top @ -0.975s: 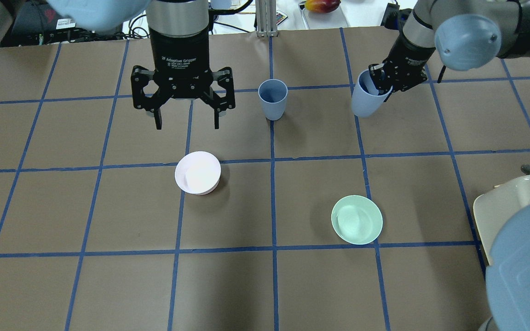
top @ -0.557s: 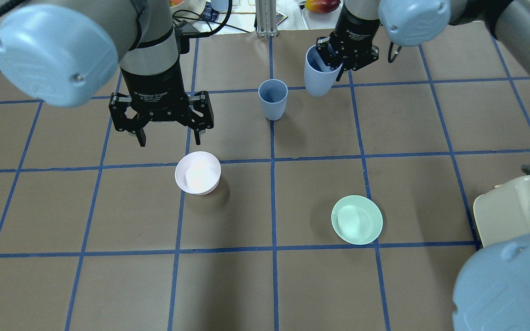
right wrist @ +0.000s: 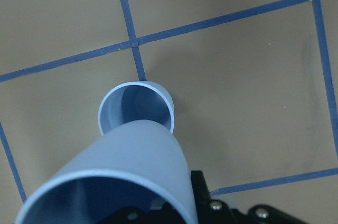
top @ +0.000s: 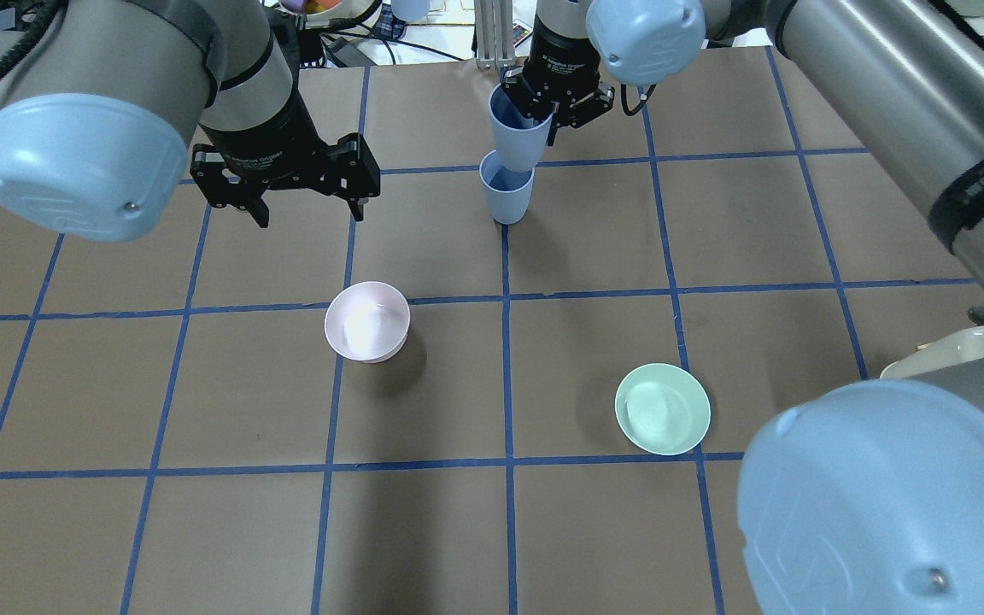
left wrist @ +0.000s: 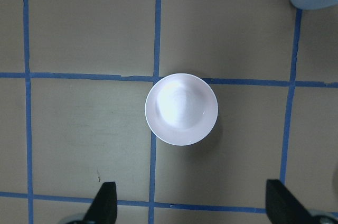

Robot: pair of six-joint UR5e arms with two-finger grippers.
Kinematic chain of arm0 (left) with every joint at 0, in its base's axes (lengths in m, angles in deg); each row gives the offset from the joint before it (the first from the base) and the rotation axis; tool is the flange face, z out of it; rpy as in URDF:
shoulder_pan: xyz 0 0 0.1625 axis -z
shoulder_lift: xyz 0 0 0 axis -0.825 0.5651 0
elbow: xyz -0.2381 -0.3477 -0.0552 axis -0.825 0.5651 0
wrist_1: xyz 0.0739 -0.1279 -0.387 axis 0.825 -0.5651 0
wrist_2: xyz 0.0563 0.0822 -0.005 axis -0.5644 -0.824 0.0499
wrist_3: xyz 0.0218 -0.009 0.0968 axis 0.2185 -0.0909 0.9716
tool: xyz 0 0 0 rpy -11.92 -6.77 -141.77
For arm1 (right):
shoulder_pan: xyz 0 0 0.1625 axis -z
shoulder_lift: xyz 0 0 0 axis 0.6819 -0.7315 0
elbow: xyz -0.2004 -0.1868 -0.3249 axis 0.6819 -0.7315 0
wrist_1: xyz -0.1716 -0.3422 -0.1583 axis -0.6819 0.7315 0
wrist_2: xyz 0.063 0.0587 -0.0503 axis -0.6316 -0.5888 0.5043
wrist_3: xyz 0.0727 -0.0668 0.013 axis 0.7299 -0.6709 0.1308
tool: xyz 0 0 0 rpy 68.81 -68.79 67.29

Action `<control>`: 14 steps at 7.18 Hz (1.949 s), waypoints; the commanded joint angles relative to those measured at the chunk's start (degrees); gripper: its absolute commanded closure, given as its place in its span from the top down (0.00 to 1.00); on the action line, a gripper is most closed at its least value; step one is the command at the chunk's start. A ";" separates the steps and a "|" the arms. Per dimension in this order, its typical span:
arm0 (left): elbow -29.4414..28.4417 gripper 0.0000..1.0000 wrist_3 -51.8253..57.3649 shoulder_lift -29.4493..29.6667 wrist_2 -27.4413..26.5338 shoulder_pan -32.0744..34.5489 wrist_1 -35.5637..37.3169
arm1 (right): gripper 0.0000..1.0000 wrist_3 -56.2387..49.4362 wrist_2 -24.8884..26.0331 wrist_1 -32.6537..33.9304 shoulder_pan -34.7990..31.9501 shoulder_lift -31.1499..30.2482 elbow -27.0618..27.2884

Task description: Stack blue cups with both arms

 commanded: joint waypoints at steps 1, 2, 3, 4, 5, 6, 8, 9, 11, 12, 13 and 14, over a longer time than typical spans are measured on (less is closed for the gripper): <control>-0.72 1.00 0.04 -0.17 4.49 -0.28 -4.04 | 0.00 0.85 -0.13 0.11 -0.33 2.19 -1.14; -0.81 1.00 -0.04 -0.35 4.52 -0.28 -4.24 | 0.00 0.85 -0.30 0.72 -0.42 2.63 -1.22; -0.81 1.00 0.04 -0.44 4.43 -0.37 -4.33 | 0.00 0.85 -0.39 1.85 -0.42 3.67 -1.23; -0.90 1.00 0.04 -0.53 4.43 -0.28 -4.33 | 0.00 1.03 -0.65 1.78 -0.33 3.77 -1.23; -0.90 1.00 -0.04 -0.62 4.43 -0.28 -4.41 | 0.00 1.11 -0.66 1.78 -0.42 3.77 -1.23; -0.90 1.00 -0.05 -0.70 4.35 -0.28 -4.50 | 0.00 1.12 -0.66 1.86 -0.42 3.86 -1.14; -0.81 1.00 -0.05 -0.88 4.34 -0.28 -4.59 | 0.28 1.20 -0.66 1.86 -0.42 4.47 -1.14; -0.81 1.00 -0.05 -0.88 4.17 -0.28 -4.50 | 0.64 1.20 -0.66 1.86 -0.42 4.48 -1.14; -0.81 1.00 -0.05 -0.88 3.82 -0.28 -4.50 | 0.80 1.29 -0.66 1.86 -0.33 4.56 -1.14; -0.81 1.00 -0.05 -0.88 3.73 -0.28 -4.50 | 0.89 1.29 0.13 1.34 -0.24 3.87 -1.40; -0.90 1.00 -0.05 -0.97 3.73 -0.54 -4.42 | 1.00 1.12 0.13 -0.84 0.63 1.08 -1.14; -0.90 1.00 0.48 -0.97 2.69 -0.72 -4.33 | 1.00 0.16 0.39 -3.99 1.16 -1.47 -0.79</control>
